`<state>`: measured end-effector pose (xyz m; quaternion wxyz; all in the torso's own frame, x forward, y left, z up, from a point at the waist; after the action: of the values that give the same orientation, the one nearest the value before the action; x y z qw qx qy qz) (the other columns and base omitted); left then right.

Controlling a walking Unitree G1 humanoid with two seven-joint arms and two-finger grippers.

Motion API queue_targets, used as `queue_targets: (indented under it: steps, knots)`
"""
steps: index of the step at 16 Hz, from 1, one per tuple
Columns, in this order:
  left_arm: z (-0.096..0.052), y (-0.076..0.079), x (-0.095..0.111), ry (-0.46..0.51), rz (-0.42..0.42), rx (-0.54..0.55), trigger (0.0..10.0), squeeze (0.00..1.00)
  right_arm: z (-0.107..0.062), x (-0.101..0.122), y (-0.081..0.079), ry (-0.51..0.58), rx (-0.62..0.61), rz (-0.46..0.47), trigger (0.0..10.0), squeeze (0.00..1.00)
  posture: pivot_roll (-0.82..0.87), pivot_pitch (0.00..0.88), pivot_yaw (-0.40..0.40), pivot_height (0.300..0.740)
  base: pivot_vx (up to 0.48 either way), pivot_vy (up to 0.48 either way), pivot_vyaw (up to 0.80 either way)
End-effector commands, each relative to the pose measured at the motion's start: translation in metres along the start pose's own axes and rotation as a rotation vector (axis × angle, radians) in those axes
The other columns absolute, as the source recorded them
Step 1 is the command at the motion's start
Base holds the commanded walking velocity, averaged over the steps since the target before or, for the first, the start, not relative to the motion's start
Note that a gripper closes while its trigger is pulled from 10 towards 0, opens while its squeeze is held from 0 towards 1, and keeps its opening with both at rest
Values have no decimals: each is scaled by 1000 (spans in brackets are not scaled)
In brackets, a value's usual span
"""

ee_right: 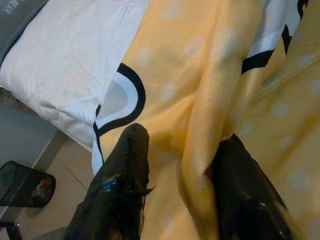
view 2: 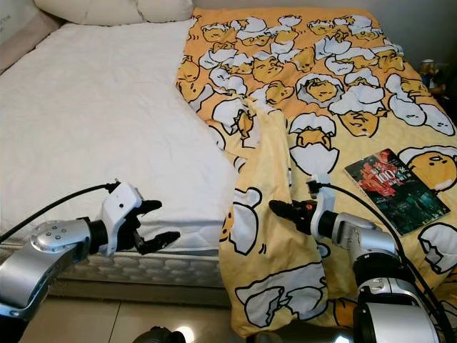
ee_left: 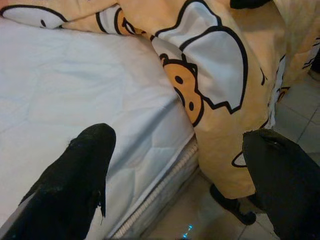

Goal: Clean up the room

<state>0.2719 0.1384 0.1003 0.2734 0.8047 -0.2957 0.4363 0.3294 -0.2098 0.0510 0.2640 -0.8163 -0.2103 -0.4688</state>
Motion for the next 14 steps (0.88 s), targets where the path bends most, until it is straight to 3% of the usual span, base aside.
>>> queue_targets:
  steps: [1,10,14]
  knots:
    - [-1,4,-1,-11,6,-15,10000,0,2,8,-1,7,-1,-36,0,0,-123,51,42,740,0,0,0]
    - [0,1,-7,-36,8,-14,10000,0,5,10,-7,38,13,-46,0,0,-138,9,51,740,0,0,0]
    - [-4,-5,-6,-14,-1,32,10000,0,15,22,-27,88,90,-64,0,0,-127,0,34,740,0,0,0]
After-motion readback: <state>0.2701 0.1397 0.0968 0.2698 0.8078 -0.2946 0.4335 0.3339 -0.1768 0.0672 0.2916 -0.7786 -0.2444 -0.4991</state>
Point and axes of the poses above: a point about 5 cm out from each wrist's last joint towards the gripper, its own z axis pointing out of the wrist towards the gripper, its own x axis along the axis of the wrist's last joint, y = z × x, the point moved 3 cm from there along z, pointing out of the wrist towards the gripper, and after that the axes turned 15 degrees about -z, right-handed, at the moved point
